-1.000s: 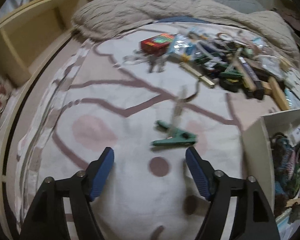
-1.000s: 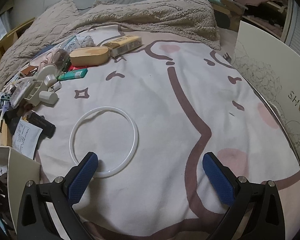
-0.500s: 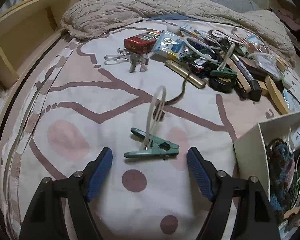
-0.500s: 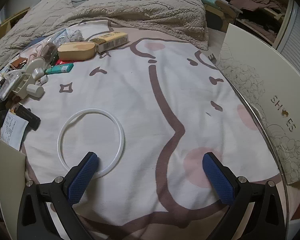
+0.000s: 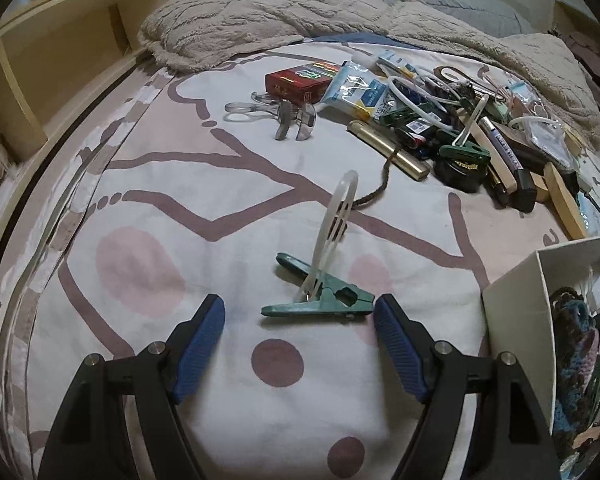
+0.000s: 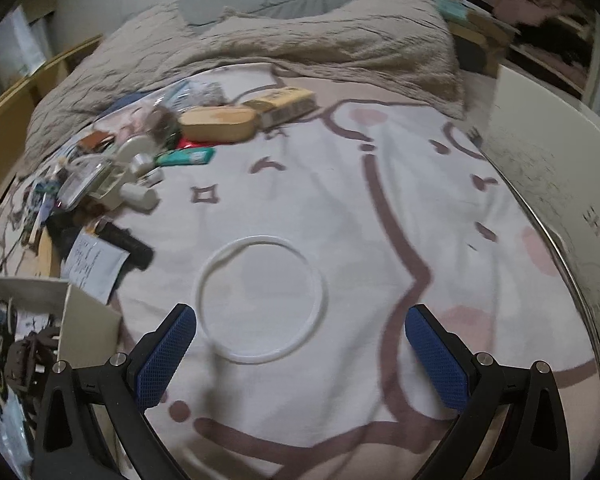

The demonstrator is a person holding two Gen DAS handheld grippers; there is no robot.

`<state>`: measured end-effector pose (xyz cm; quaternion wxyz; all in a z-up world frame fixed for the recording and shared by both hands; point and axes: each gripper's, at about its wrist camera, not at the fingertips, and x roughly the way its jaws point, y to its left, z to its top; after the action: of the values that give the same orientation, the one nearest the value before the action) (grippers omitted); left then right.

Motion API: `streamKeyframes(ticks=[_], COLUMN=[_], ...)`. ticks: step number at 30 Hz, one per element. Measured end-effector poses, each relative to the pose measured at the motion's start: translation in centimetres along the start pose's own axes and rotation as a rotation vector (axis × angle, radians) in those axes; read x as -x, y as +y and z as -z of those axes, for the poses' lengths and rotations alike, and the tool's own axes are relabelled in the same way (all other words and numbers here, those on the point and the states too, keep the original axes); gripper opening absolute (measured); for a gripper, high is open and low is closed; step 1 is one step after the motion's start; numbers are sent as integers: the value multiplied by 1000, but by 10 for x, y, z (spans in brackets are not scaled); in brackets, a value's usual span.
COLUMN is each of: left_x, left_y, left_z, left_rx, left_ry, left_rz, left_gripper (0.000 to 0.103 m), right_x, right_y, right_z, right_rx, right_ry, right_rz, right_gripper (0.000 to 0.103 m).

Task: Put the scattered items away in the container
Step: 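Close the right gripper on the white plastic ring rim and lift it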

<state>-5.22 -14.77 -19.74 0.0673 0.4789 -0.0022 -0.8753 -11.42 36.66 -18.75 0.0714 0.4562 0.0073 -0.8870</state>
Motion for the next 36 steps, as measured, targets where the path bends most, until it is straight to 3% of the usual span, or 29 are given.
streamKeyframes(ticks=[8,16,23,25,33,36], left_x=[-3,-4,-1,-1,5,7], left_y=[1,-1,0,2,1,1], left_z=[1,3,5,5,5,5], left_rx=[7,21,32,38,36,40], left_ry=[2,-2,-26,-29,-50,-52], left_rz=[8,-24,-18,-10,16,28], left_gripper=[78,80,79,77,54,54], right_x=[-17,-34,-32,-30,-28,-26], right_y=[12,22,19,20,22,23], right_z=[-4,-5,0,1,1,2], right_rx=[0,52,38,41,44,48], right_ry=[35,54,11,-5,-33,-43], right_rz=[-7,59,58,66,88,98], right_gripper=[103,103,103,100,87,85])
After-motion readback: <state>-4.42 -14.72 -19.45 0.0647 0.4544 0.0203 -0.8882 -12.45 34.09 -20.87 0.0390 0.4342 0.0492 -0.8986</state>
